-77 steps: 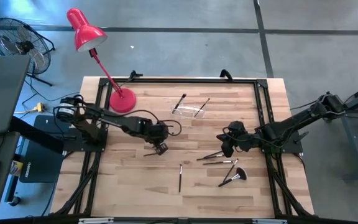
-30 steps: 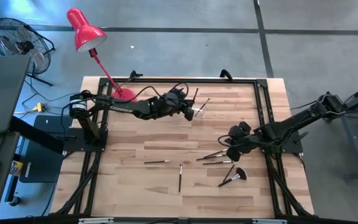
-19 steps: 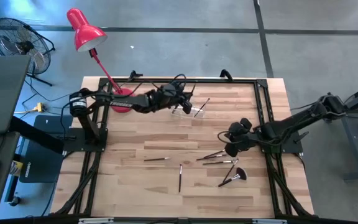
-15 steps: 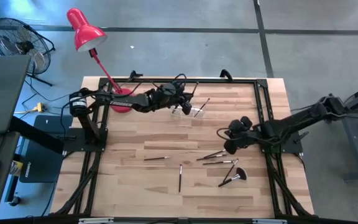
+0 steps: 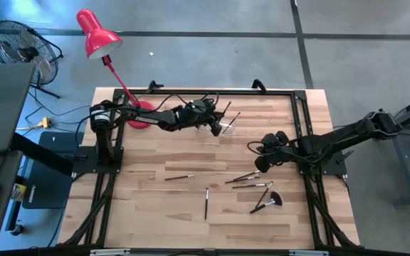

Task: Put items in baskets/containers
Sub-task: Put the eyeshadow brush into the transparent organizer, then put the highlighter brush into the transparent organizer

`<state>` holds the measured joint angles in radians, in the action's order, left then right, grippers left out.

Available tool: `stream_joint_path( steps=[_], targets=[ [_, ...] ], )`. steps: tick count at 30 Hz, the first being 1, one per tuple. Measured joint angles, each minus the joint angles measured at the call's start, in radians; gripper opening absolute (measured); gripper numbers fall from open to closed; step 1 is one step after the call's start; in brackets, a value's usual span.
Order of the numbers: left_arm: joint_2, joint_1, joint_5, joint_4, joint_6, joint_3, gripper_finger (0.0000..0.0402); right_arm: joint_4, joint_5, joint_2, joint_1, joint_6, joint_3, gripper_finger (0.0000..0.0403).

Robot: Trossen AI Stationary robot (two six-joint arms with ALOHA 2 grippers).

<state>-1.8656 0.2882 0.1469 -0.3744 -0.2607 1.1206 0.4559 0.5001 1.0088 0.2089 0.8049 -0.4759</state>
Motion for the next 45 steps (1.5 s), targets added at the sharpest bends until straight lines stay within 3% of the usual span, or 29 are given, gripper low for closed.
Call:
stream_joint_path(
  steps=[9, 13, 23, 45],
  targets=[
    [-0.003, 0.0, 0.003, 0.053, 0.021, -0.002, 0.0005, -0.011, 0.014, 0.0, 0.0, 0.005, 0.0, 0.0005],
    [-0.003, 0.0, 0.053, 0.06, 0.021, -0.002, 0.0008, -0.011, 0.019, 0.0, 0.0, 0.006, 0.0, 0.0001],
    [-0.003, 0.0, 0.068, 0.092, 0.02, -0.002, 0.0057, -0.012, 0.034, 0.0, 0.0, 0.006, 0.0, 0.0001],
    [-0.003, 0.0, 0.067, 0.089, 0.02, 0.004, 0.0062, -0.012, 0.047, 0.0, 0.0, 0.006, 0.0, 0.0006]
  ],
)
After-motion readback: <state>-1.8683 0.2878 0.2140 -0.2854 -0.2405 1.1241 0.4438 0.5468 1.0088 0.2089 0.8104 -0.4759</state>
